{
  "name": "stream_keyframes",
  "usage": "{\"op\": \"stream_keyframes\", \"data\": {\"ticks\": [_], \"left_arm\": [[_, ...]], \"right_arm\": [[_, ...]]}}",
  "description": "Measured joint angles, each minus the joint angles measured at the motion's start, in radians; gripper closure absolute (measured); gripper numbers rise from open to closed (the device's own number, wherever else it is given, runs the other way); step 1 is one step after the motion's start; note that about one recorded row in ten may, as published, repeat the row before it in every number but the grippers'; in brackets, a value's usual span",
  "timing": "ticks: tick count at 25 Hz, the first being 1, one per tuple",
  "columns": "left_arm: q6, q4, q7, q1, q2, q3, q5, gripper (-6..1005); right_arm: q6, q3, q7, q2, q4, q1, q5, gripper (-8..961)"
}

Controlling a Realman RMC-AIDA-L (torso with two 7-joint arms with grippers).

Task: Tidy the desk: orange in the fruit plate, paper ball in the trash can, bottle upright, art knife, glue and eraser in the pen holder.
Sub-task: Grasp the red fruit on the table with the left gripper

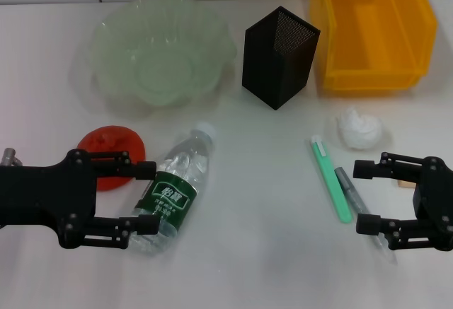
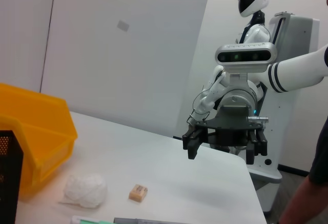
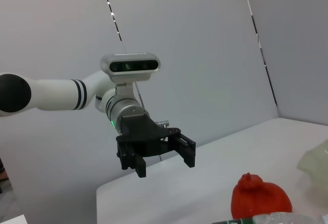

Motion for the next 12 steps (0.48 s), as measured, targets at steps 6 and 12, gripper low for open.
{"op": "stream_keyframes", "data": {"ticks": [6, 12], "left_arm": [[0.007, 0.009, -0.010, 0.000, -0.002, 0.001, -0.001, 233], [0.008, 0.011, -0.014, -0.001, -0.003, 0.001, 0.000, 234]], "right_arm": [[0.000, 0.000, 0.000, 0.000, 0.001, 0.001, 0.000, 120], [0.000, 0.000, 0.000, 0.000, 0.000, 0.002, 0.000, 121]]}}
